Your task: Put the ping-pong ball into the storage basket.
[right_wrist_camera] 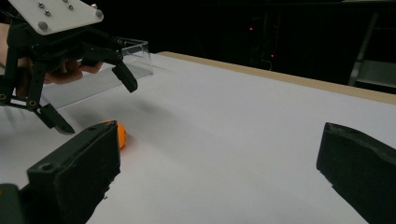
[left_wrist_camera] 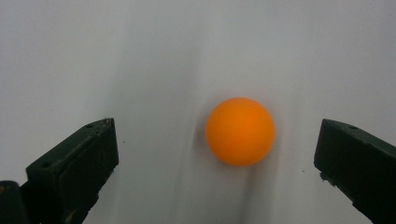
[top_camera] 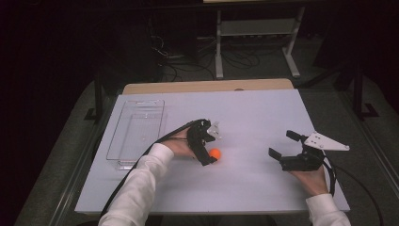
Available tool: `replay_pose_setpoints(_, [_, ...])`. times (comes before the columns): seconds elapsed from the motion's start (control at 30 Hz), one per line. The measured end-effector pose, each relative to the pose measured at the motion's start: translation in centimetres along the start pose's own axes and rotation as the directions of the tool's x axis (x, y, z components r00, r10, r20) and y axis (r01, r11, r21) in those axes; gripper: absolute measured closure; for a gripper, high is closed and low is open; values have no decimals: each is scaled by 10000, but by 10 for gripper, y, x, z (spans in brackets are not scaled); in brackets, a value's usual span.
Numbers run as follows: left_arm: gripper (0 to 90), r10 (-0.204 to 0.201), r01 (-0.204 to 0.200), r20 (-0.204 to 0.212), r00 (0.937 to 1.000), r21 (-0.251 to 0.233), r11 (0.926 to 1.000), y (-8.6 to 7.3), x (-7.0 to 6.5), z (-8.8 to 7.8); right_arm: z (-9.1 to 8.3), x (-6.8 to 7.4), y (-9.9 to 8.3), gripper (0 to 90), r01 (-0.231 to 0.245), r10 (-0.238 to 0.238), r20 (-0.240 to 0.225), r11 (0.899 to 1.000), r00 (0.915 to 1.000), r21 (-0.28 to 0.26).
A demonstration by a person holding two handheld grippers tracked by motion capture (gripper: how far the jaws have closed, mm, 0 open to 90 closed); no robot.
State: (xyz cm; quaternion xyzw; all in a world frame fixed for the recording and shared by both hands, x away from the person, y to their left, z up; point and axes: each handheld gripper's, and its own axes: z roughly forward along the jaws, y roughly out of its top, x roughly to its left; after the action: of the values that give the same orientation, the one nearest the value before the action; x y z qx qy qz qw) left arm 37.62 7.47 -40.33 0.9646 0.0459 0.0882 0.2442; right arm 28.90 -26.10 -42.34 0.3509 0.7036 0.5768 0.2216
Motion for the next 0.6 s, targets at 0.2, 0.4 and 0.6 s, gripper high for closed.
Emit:
replay_pose_setpoints(0.2, [0, -5, 4, 77, 10000, 102, 9999, -1, 1, 2, 0, 0, 0, 0, -7, 7, -13, 10000, 10000, 17])
replay_pose_setpoints(0.4, [0, -25, 18, 243, 9997, 275, 9996, -1, 1, 5, 0, 0, 0, 0, -16, 16, -11, 10000, 10000, 29])
replay_pose_setpoints(0.6, [15, 10, -22, 335, 9994, 352, 9994, -2, 1, 8, 0, 0, 0, 0, -9, 9, -25, 10000, 10000, 37])
